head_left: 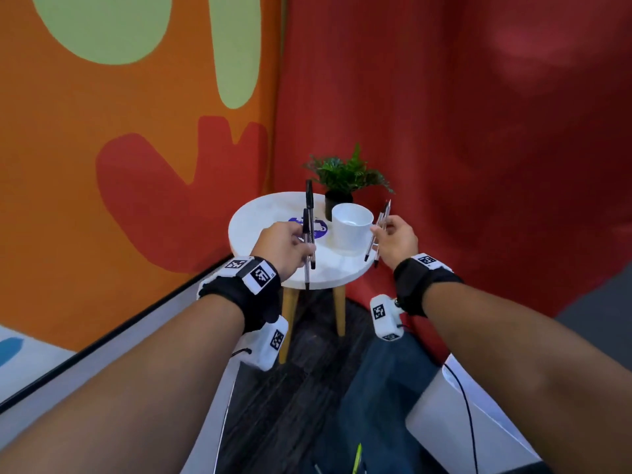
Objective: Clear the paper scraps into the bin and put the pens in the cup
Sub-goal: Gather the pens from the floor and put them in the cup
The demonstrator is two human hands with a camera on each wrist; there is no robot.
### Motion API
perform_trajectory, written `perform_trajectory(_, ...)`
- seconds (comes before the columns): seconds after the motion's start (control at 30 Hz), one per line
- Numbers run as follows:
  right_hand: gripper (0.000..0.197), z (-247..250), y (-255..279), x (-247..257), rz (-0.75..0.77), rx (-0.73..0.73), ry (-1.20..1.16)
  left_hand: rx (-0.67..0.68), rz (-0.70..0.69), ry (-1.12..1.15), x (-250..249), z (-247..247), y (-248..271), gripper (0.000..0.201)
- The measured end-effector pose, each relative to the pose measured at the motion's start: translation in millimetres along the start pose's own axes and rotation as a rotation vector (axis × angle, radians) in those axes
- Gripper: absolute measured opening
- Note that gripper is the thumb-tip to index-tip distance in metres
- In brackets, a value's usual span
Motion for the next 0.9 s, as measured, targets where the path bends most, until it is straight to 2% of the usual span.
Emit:
perform_trajectory(0.2,0.006,-15,-63,4,0.119,0.008,-0.181,-0.094,-0.035,-0.029,0,-53,-52,0.009)
perform_trajectory(0.33,0.008,-31,-101,6,0.170,-0.002,-0.322,-0.178,-0.053,-0.081,-19,-68,-89,0.008)
perform_trajectory(0.4,0.005,-37,-117,2,0.174,0.014,-0.236,-0.229,-0.079,-0.102,-32,-68,-109,0.009)
perform_trajectory(0.47,0.008,-50,-129,-12,0.132,0.090,-0.118,-0.266,-0.095,-0.143,-43,-68,-127,0.013)
perform_trajectory(0.57,0.016,-74,-140,-43,0.032,0.199,0.215,-0.286,-0.092,-0.187,-48,-68,-150,0.014)
perform_trajectory(0.7,0.015,-84,-146,-55,-0.055,0.286,0.408,-0.297,-0.018,-0.233,-34,-75,-171,0.020)
perform_trajectory(0.83,0.047,-96,-156,-49,0.007,0.260,0.583,-0.294,0.027,-0.216,-19,-88,-186,0.023)
perform_trajectory(0.9,0.053,-100,-160,-50,-0.005,0.259,0.595,-0.288,0.052,-0.194,-10,-95,-195,0.027)
Point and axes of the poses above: each hand's wrist, its own y-axis away from the middle knuckle, its own z-axis out of the back of the hand, x = y × z, the point moved 6 cm from there along -y, towards the middle knuckle, and after that the axes turned 2 degrees about -z, right-handed, at the moved point
